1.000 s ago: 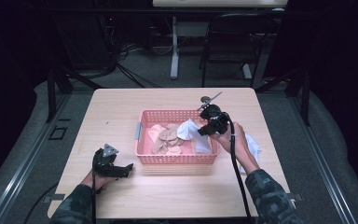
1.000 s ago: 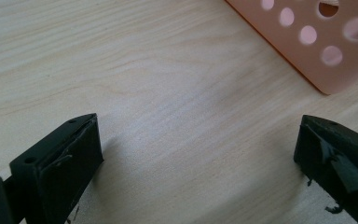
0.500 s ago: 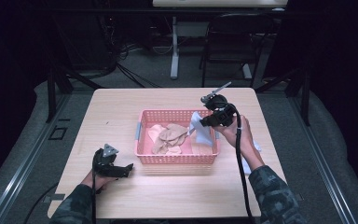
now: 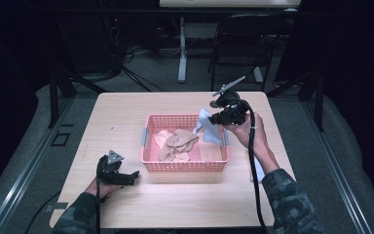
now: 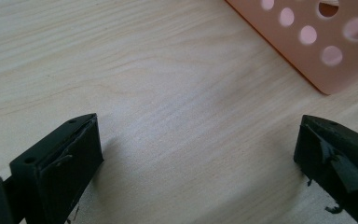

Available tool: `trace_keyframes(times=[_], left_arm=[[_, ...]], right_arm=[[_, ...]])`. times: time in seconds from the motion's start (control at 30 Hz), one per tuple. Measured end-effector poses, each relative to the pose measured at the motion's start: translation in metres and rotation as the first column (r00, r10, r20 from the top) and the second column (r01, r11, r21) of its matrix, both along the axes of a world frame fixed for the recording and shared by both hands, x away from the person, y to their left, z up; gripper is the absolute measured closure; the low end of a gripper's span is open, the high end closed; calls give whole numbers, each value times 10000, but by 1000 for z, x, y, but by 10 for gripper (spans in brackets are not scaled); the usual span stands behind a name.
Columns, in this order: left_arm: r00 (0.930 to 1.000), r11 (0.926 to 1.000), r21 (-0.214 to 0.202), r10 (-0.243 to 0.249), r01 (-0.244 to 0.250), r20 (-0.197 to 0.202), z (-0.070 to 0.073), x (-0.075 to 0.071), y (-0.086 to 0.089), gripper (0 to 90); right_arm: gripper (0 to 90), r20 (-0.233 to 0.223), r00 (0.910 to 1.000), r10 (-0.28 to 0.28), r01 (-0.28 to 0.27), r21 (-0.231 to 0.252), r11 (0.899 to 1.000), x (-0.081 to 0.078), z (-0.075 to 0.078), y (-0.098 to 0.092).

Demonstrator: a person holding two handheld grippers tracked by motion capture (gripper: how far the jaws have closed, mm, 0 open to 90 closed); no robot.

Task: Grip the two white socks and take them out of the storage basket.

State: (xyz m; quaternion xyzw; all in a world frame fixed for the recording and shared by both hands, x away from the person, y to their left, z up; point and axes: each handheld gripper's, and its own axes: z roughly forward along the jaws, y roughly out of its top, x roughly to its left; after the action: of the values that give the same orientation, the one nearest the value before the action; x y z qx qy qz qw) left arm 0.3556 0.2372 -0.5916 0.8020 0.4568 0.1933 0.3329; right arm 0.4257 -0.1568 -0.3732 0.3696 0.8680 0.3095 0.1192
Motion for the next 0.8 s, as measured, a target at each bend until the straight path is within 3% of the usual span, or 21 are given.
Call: trace_keyframes(times=[0.4, 0.8], left_arm=[[10000, 10000, -27, 34, -34, -22, 0, 0, -1, 5], [10000, 10000, -26, 37, -37, 26, 0, 0, -1, 6]], right_arm=[[848, 362, 9993, -110, 102, 232, 9997, -7, 19, -13], [847, 658, 9946, -805, 773, 500, 9958, -22, 34, -54]])
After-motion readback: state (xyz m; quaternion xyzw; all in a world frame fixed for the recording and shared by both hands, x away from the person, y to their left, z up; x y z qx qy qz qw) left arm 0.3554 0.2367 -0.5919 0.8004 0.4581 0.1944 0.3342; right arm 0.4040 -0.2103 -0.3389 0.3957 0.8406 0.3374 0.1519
